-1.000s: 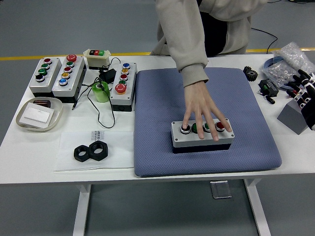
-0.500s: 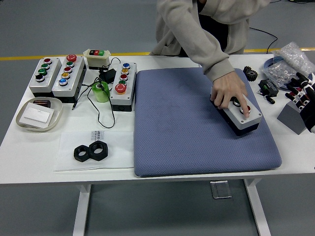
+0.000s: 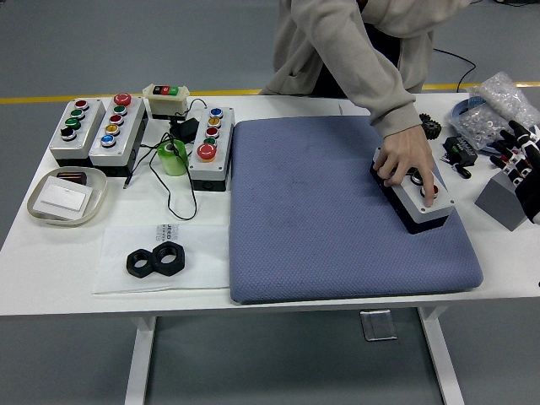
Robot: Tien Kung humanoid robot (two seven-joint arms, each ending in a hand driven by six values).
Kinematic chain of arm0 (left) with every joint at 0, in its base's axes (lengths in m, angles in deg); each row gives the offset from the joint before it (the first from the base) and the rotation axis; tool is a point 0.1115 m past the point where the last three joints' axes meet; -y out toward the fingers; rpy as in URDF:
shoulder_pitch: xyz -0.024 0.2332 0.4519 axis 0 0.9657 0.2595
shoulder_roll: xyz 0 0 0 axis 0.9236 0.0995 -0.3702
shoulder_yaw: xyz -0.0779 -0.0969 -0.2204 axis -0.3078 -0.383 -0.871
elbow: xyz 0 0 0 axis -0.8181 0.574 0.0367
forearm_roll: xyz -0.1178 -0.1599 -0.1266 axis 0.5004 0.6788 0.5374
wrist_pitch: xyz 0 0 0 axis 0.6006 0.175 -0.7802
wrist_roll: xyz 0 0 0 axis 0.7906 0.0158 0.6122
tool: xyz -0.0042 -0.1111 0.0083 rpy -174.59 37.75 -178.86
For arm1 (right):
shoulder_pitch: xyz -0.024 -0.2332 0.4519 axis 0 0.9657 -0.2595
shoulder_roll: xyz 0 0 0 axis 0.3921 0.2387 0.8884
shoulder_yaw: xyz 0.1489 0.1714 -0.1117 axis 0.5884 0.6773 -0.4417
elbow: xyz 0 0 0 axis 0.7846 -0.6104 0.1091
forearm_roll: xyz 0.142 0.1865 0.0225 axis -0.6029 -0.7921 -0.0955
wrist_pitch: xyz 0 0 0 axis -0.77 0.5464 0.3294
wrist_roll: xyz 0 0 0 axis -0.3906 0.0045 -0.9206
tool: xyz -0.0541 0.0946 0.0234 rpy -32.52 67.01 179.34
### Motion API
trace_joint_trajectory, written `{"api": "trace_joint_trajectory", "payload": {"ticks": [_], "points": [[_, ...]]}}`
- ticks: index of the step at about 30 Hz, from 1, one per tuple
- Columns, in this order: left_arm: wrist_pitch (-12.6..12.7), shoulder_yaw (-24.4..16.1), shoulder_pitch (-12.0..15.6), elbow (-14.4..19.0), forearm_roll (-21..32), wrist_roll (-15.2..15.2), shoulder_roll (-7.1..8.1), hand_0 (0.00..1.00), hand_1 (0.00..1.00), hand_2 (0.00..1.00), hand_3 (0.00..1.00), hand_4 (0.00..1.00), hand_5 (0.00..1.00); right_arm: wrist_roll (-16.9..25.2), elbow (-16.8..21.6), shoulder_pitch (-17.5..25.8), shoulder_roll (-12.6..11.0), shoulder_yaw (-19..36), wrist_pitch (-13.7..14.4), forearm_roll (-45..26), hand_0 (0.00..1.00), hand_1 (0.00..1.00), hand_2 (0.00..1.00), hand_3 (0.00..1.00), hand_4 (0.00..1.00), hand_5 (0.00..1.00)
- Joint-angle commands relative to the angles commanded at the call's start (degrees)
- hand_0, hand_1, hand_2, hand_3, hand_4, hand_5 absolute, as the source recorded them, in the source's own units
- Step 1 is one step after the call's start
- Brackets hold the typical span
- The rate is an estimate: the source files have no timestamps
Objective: Pick up the button,place it on the desk,press the button,press the button
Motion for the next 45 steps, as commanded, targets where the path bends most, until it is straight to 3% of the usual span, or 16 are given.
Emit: {"api": "trace_joint_trajectory", "payload": {"ticks": [22, 45], "points": [[-0.04, 0.23, -0.02, 0.04, 0.12, 0.02, 0.05, 0.74, 0.827, 0.851, 0.821, 0.622, 0.998, -0.25, 0.52, -0.14, 1.62, 1.18, 1.15, 0.89, 0.926, 0.837, 0.858, 0.829, 0.561, 0.481], [0.0, 0.12, -0.01, 0.07, -0.05, -0.08, 0.04, 0.739, 0.826, 0.849, 0.822, 0.622, 0.998, -0.72, 0.76, -0.15, 1.67, 1.62, 2.14, 2.05, 0.931, 0.838, 0.859, 0.829, 0.565, 0.466]]}}
